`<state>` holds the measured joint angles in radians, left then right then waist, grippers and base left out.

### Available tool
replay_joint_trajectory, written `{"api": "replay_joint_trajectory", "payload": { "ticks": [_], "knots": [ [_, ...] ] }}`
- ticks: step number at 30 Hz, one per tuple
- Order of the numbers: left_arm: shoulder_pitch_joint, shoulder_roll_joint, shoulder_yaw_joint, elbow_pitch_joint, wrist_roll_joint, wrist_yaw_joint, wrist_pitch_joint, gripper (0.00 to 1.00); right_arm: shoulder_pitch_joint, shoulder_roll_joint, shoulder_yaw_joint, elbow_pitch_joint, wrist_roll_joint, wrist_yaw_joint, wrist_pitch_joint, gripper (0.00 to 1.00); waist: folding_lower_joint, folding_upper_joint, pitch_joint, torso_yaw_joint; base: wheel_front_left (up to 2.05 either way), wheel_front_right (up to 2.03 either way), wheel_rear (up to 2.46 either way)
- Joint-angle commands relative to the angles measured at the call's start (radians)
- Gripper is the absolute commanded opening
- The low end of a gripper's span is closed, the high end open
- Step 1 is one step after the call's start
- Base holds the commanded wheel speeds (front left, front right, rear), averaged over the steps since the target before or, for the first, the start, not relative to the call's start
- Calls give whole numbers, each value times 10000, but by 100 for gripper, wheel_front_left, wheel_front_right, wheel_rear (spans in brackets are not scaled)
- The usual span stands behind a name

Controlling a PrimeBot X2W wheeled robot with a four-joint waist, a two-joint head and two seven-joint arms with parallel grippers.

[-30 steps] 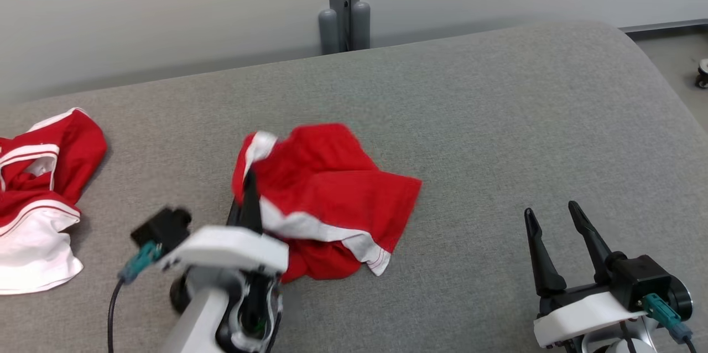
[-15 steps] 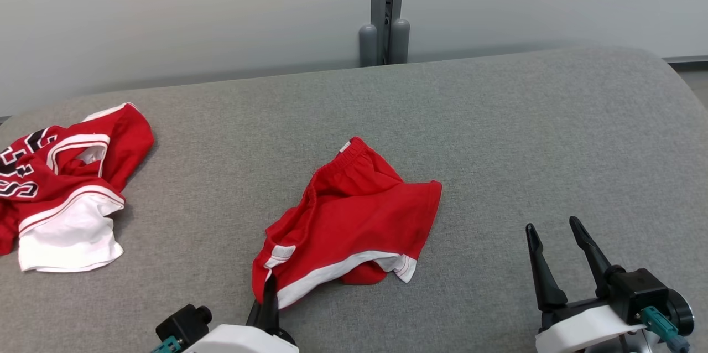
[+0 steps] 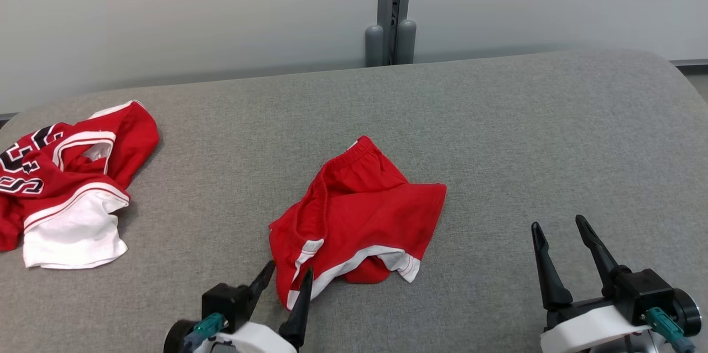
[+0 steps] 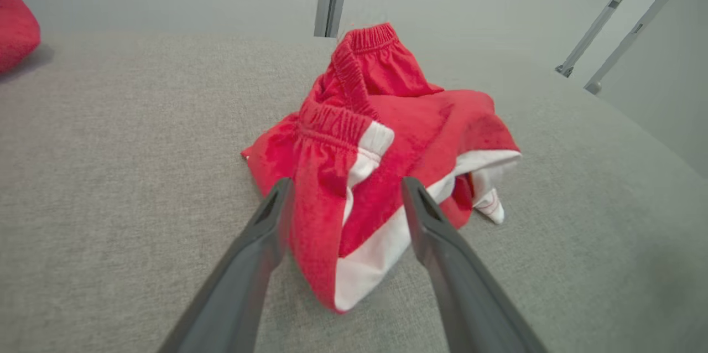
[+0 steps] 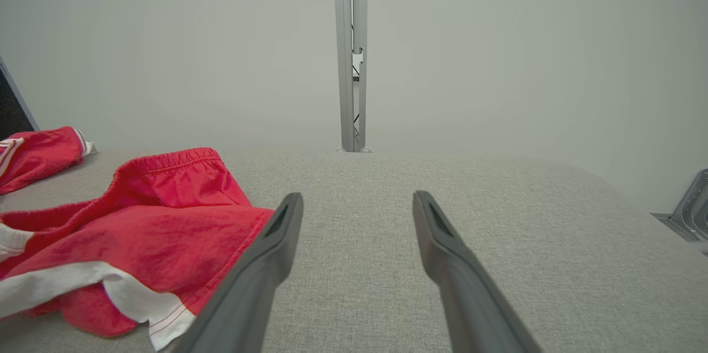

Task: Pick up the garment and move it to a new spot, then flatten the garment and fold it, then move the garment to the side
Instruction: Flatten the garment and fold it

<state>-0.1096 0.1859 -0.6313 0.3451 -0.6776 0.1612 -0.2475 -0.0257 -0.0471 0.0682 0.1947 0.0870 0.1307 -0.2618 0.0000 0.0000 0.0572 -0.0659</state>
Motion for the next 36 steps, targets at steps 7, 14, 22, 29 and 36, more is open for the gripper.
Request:
{"api": "replay_joint_trajectory", "payload": {
  "ticks": [7, 14, 22, 29, 36],
  "knots": [
    [-1520, 1562, -841, -1657, 1544, 310, 2114, 100, 6, -59, 62, -106, 186, 2, -50, 100, 0, 0, 221, -193, 0, 0, 0],
    [-2752, 2327, -1650, -1730, 2119, -448, 4123, 100, -181, -62, 42, -97, 198, 2, -50, 100, 0, 0, 378, -332, 0, 0, 0],
    [-3764, 2879, -2432, -2131, 2173, -1668, 6069, 100, -214, -62, 16, -69, 223, 2, -50, 100, 0, 0, 460, -360, 0, 0, 0],
    [-4313, 3265, -3084, -2055, 2113, -2479, 7271, 100, -220, -62, 128, 10, 317, 2, -50, 100, 0, 0, 436, -477, 0, 0, 0],
    [-4392, 3440, -3510, -1361, 1601, -2756, 7913, 47, -217, -62, 148, 56, 367, 2, -50, 100, 0, 0, 409, -611, 0, 0, 0]
  ]
}}
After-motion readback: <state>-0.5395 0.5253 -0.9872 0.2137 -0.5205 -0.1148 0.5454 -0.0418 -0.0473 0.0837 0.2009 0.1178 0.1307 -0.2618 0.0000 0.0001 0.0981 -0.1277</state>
